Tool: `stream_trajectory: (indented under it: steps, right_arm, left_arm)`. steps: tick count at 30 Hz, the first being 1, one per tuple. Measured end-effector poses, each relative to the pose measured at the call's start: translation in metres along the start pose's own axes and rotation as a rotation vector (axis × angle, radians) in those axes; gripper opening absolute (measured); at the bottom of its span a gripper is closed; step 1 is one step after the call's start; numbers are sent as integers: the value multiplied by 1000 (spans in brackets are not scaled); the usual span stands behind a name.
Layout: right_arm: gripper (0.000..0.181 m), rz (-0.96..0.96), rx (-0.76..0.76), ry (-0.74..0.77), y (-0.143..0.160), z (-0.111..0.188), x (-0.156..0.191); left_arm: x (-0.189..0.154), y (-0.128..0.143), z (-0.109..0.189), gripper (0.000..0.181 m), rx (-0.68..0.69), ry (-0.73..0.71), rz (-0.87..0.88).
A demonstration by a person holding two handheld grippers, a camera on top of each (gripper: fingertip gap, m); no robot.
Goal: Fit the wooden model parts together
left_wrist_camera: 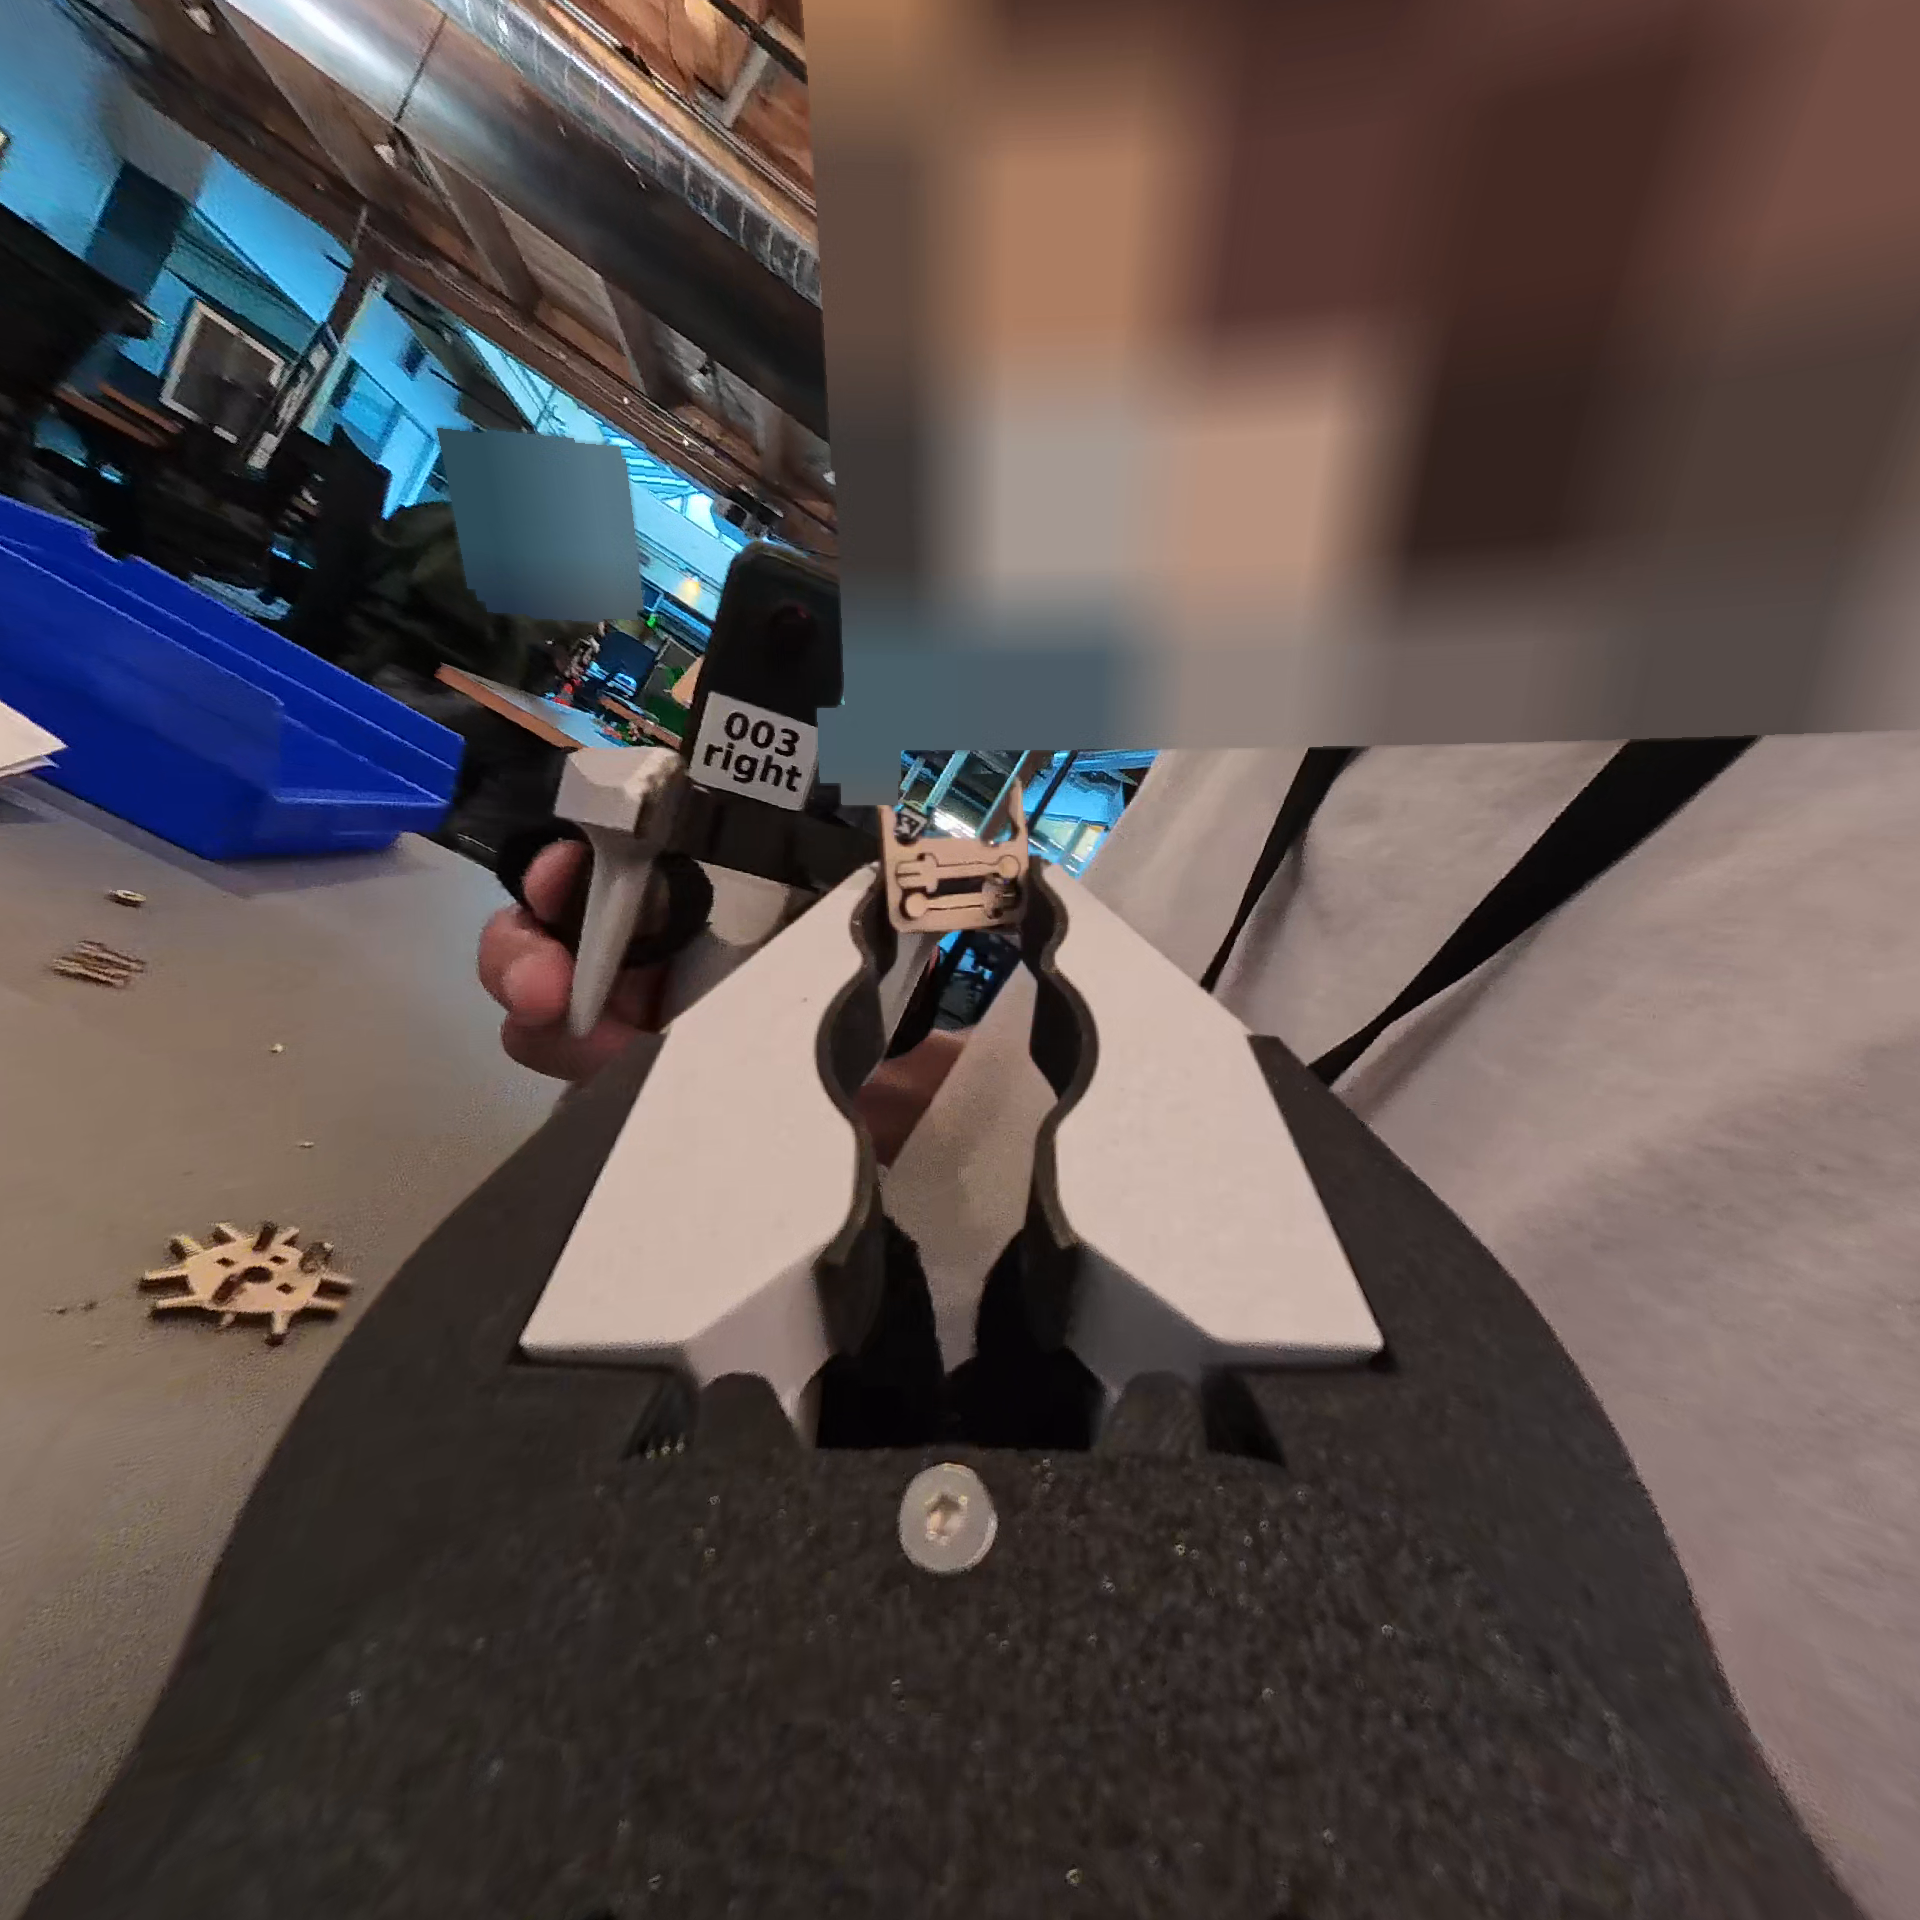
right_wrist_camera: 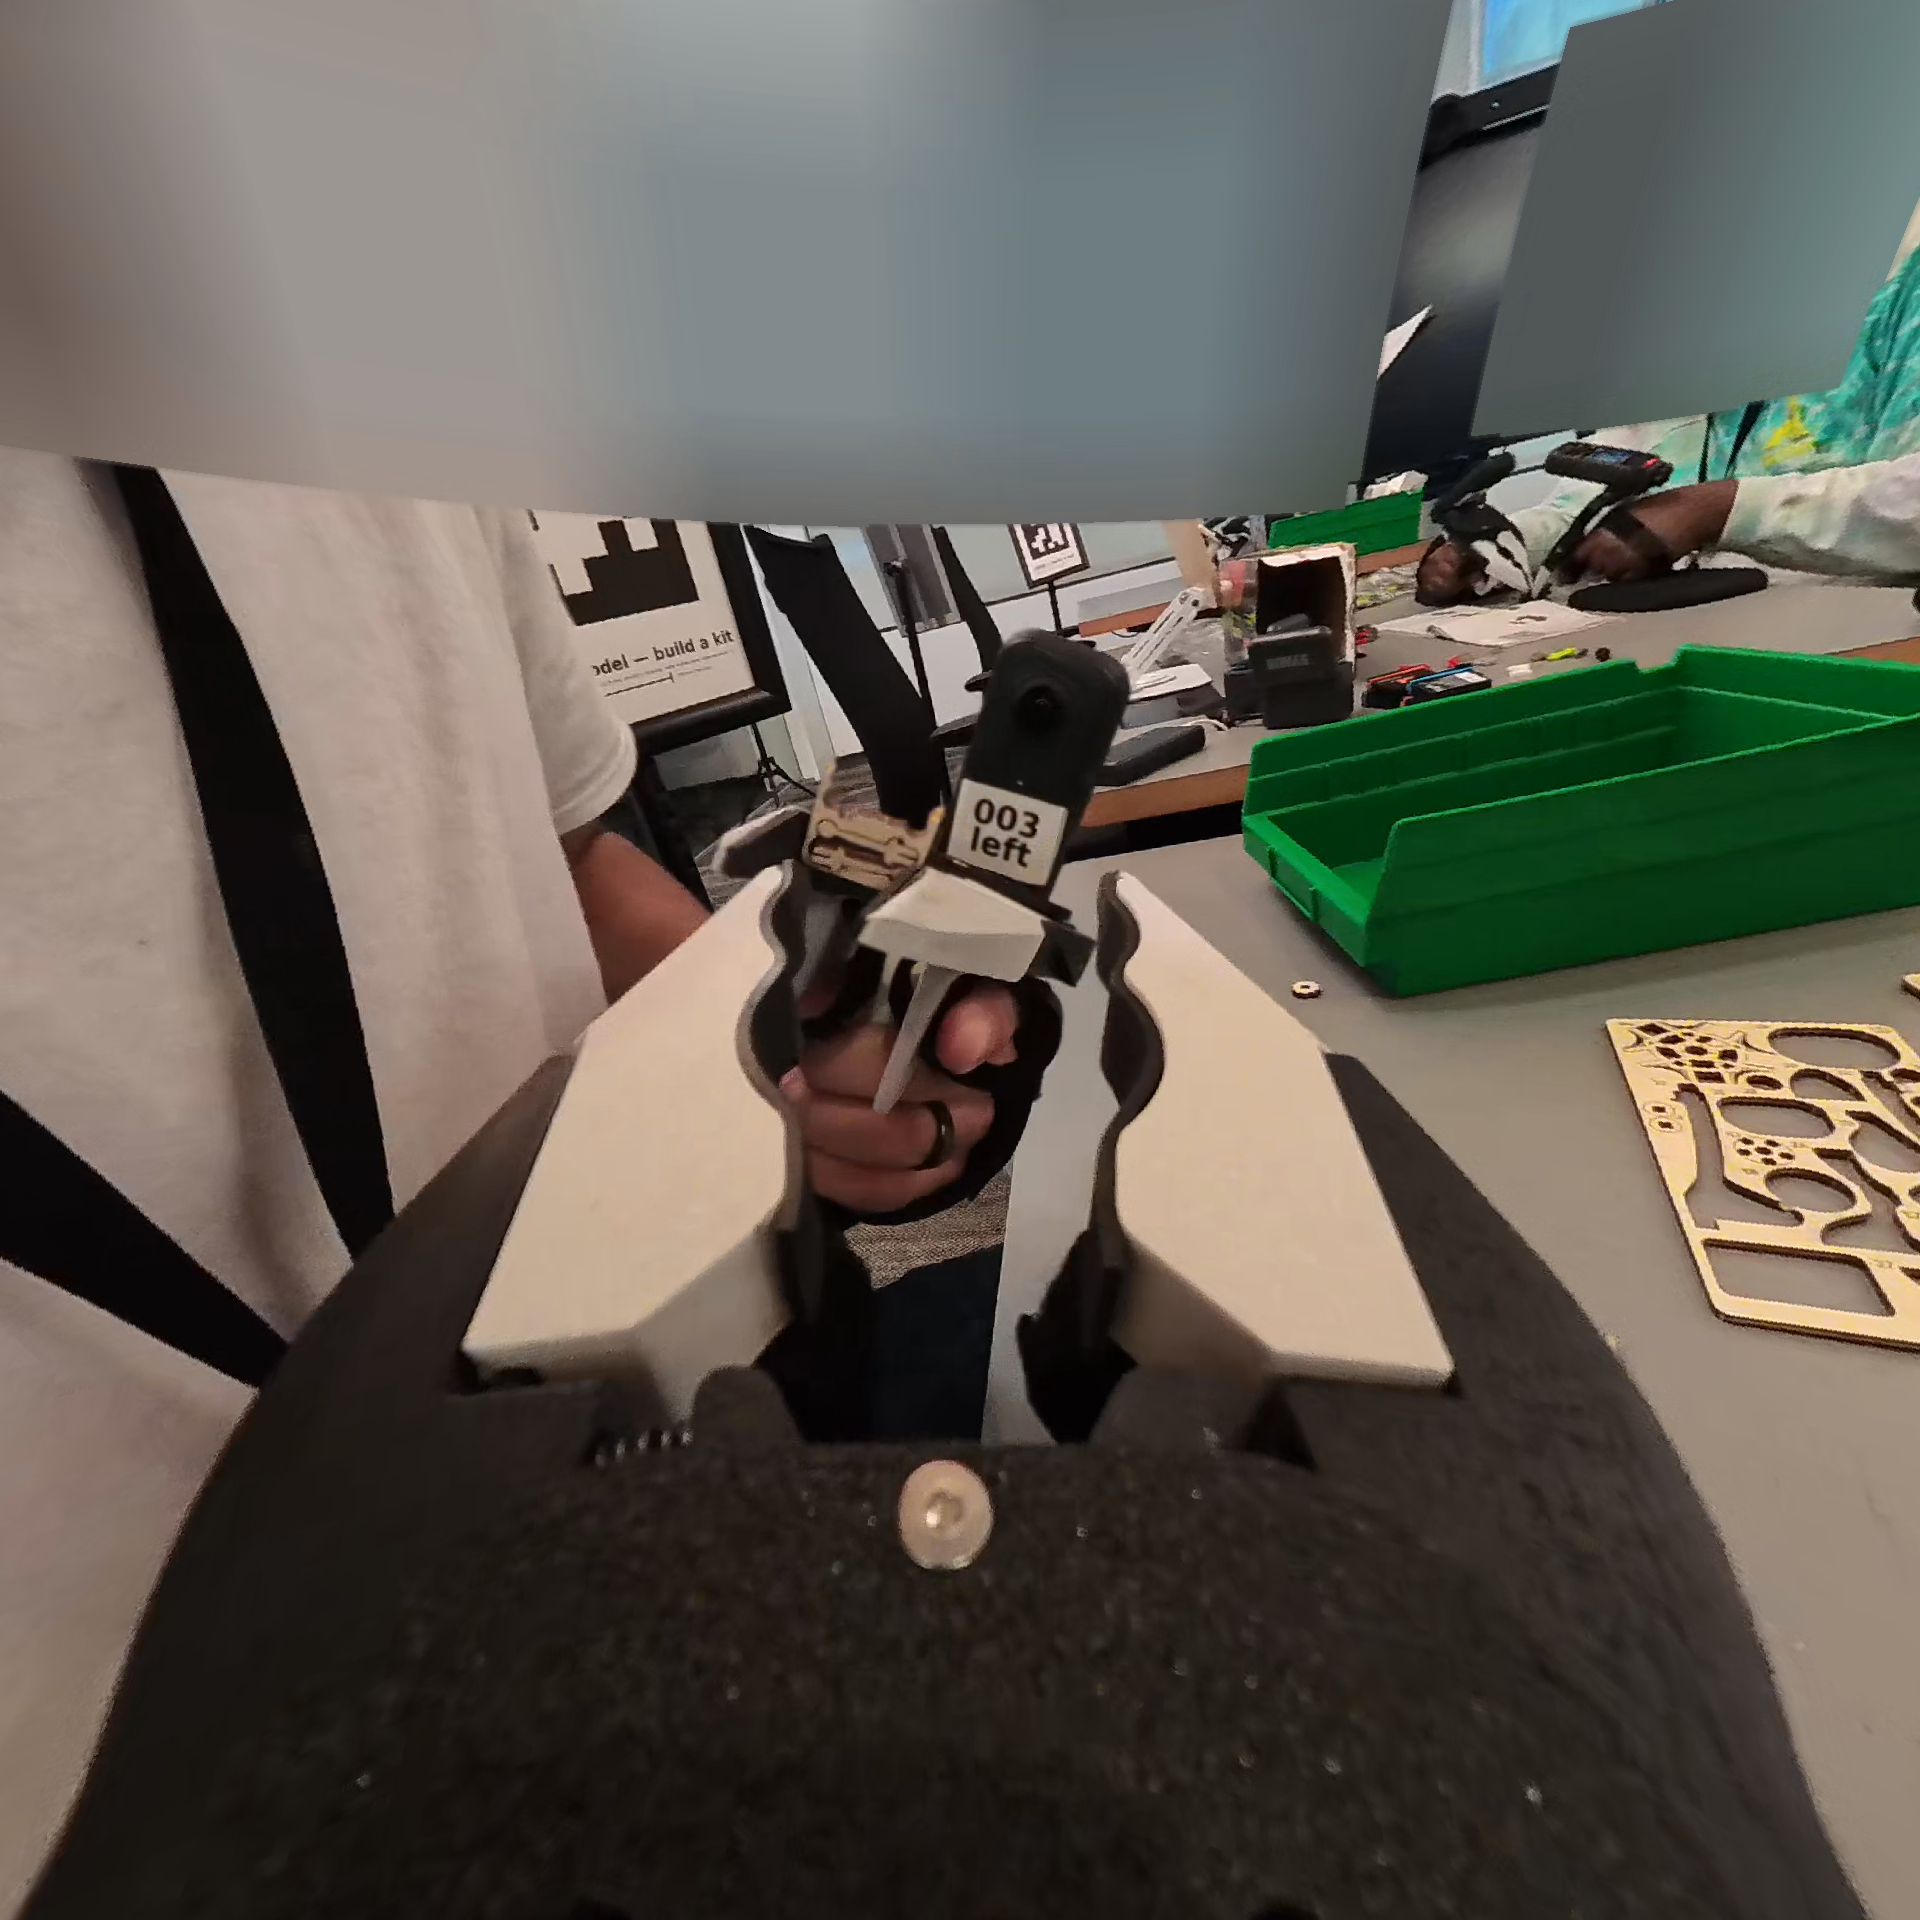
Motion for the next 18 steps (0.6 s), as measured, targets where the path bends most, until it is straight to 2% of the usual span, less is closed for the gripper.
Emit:
stream_trajectory:
  steps: [9, 15, 18]
  right_arm:
    - [58, -85, -10, -18, 4, -2, -1]
    - [39, -12, 43, 50, 7, 2, -6]
    - [40, -29, 38, 73, 6, 5, -10]
  left_arm:
    - [0, 4, -2, 22, 23, 2, -3]
    - [7, 5, 1, 21, 38, -56, -42]
    - [9, 3, 2, 21, 30, -60, -36]
Point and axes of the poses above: each gripper's, where its closed fingertips meet, z back along the fingers, y out of its underside, x = y × z across the jaws, the point moved 2 cm from there along z, back along the fingers, and after that the axes turned 4 degrees about -x, right-handed, at the moved point
